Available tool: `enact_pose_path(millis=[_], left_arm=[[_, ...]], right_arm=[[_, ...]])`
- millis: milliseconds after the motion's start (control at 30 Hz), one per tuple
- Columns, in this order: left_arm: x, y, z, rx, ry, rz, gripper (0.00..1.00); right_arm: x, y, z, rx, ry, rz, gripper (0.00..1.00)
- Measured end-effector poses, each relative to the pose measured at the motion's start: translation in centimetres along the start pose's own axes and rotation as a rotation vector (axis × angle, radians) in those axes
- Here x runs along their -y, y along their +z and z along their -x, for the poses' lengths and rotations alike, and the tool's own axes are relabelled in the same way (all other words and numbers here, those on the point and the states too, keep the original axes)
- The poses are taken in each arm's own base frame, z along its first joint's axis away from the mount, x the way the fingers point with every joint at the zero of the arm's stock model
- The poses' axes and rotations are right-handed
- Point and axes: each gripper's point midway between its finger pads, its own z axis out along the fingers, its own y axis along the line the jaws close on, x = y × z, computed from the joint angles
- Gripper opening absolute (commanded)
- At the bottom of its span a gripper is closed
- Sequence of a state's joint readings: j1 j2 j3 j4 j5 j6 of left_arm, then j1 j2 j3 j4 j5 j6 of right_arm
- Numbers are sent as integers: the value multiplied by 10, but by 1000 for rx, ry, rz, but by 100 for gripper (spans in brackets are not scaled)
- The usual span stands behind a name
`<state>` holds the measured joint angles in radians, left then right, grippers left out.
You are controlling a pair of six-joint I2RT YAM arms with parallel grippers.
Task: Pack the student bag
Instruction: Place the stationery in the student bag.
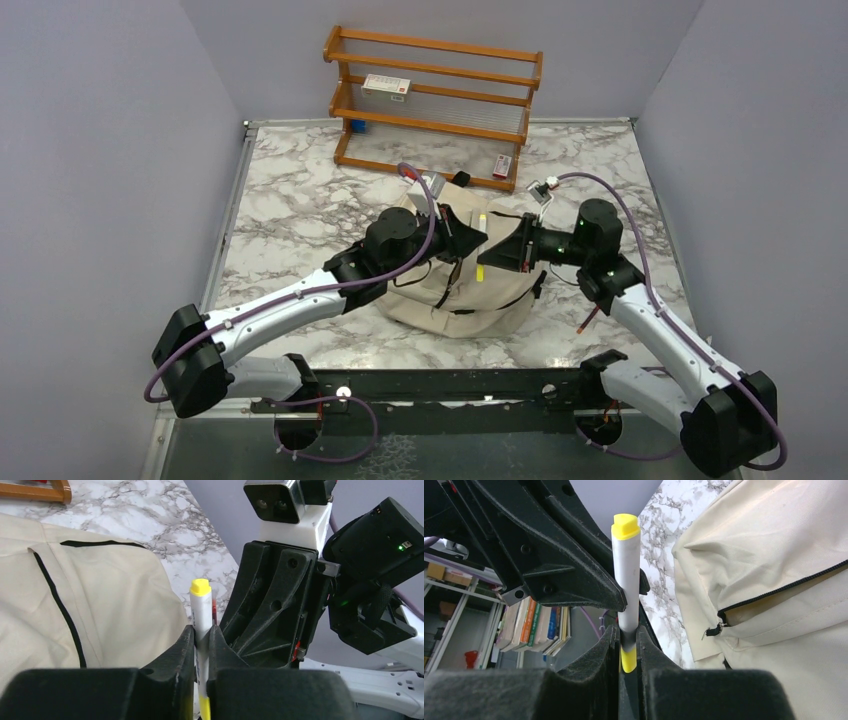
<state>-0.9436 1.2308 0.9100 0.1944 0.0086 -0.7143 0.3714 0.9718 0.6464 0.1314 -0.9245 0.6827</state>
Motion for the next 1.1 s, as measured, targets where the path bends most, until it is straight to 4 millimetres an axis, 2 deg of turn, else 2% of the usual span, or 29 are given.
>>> enact_pose_path(millis=[233,400,633,767,967,1100], left_arm=[[6,0,1,1,-15,-28,0],[5,-6,5,32,-57,-19,0],[-1,-24,27,164,-149,17,0],[-2,-27,36,217,-193,20,0],[-7,-23,33,231,-239,28,0],[-11,-14,26,214,-249,35,0]], right_arm=[[-3,-5,2,22,-29,-21,36],[-6,-11,9,85,-55,-55,50],[-1,-14,5,155,-24,-58,53],[-3,-12,11,179,-16,-39,54],[-17,-11,27,241,-48,21,54],[-15,-7,31,251,-35,38,54]])
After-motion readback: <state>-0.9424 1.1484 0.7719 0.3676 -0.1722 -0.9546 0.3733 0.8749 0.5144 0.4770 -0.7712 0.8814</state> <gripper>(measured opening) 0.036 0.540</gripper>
